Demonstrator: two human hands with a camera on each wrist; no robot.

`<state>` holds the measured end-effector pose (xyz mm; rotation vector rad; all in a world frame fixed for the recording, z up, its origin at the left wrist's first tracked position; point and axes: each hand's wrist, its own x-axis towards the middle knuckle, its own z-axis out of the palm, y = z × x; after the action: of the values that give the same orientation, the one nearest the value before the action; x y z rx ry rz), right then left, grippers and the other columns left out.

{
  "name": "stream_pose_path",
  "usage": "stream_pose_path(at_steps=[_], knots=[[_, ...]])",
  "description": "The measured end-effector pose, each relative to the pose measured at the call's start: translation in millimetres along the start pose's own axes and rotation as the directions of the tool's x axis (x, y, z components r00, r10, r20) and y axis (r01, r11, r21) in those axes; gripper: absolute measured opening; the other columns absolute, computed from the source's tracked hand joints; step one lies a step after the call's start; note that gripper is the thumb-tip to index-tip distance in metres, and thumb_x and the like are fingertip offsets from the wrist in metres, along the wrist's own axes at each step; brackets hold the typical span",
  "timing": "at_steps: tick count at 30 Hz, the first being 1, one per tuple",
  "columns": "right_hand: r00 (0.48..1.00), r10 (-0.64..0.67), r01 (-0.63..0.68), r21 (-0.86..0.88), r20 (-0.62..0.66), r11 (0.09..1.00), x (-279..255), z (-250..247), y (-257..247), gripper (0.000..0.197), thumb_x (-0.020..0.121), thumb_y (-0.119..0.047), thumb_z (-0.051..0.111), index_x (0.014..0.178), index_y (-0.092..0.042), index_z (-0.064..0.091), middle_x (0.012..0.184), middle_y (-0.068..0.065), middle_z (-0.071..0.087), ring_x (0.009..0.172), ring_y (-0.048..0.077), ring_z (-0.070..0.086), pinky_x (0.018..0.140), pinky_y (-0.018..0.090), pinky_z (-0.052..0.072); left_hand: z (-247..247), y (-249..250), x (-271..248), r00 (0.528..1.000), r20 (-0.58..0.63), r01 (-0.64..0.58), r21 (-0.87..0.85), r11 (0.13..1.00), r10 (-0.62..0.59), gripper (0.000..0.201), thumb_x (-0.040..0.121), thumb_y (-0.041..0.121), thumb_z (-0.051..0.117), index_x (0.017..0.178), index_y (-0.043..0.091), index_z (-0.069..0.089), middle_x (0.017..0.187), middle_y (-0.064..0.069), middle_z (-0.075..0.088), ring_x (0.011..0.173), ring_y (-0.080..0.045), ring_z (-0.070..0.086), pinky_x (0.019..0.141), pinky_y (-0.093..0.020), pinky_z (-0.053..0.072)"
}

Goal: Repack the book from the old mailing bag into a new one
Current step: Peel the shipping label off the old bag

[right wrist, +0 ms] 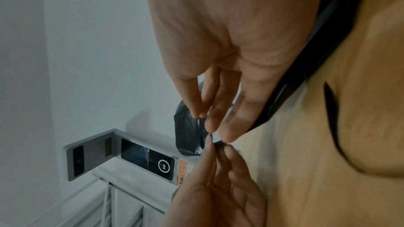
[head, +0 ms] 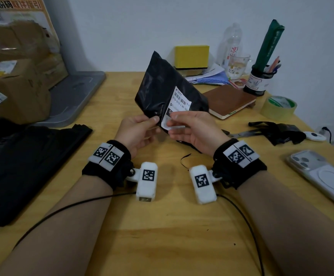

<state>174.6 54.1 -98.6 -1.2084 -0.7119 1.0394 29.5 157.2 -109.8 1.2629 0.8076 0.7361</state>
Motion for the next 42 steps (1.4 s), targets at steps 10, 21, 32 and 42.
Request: stream_pose_path(at_steps=[10, 21, 32, 42], knots=[[0.999, 0.034, -0.03, -0.106, 0.037, 0.994, -6, 7, 19, 0.015, 0.095, -0.005, 0.068, 0.107, 0.003, 0.071, 0.083, 0.013, 0.072, 0.064, 0.02, 0.065, 0.061, 0.03, 0.061, 3, -1, -1, 0.997, 0.077, 0.002, 0.016, 1.0, -0.003, 0.015, 0.087, 0.024, 0.074, 0.093, 0.01, 0.071, 0.091, -0.012, 0.07, 0.08, -0.019, 0.066, 0.07, -0.026, 0.051], [0.997, -0.001, 0.003, 0.023, -0.074, 1.0, -4, 3, 20, 0.007, 0.092, 0.004, 0.067, 0.098, 0.0, 0.068, 0.08, 0.013, 0.068, 0.056, 0.018, 0.063, 0.053, 0.027, 0.058, 6, -5, -3, 0.977, 0.208, -0.039, 0.015, 0.999, 0.035, 0.005, 0.089, 0.003, 0.068, 0.089, 0.0, 0.073, 0.086, -0.008, 0.071, 0.077, -0.013, 0.064, 0.07, -0.02, 0.054], [0.997, -0.003, 0.002, -0.009, -0.077, 1.0, -3, 3, 22, 0.011, 0.09, 0.003, 0.071, 0.1, 0.0, 0.071, 0.081, 0.012, 0.068, 0.057, 0.016, 0.064, 0.055, 0.027, 0.058, 9, -10, -2, 0.988, 0.153, -0.021, -0.018, 1.0, 0.023, 0.007, 0.09, 0.005, 0.068, 0.084, 0.003, 0.07, 0.069, -0.005, 0.065, 0.064, -0.011, 0.06, 0.06, -0.017, 0.053], [0.999, -0.002, -0.001, -0.065, -0.051, 0.998, -3, 3, 22, 0.024, 0.086, 0.001, 0.076, 0.109, 0.002, 0.069, 0.083, 0.011, 0.068, 0.056, 0.013, 0.062, 0.055, 0.025, 0.057, 8, -9, -2, 0.986, 0.159, -0.042, 0.004, 0.999, 0.041, 0.012, 0.09, 0.008, 0.068, 0.079, 0.009, 0.07, 0.063, 0.001, 0.061, 0.058, -0.005, 0.056, 0.056, -0.016, 0.049]])
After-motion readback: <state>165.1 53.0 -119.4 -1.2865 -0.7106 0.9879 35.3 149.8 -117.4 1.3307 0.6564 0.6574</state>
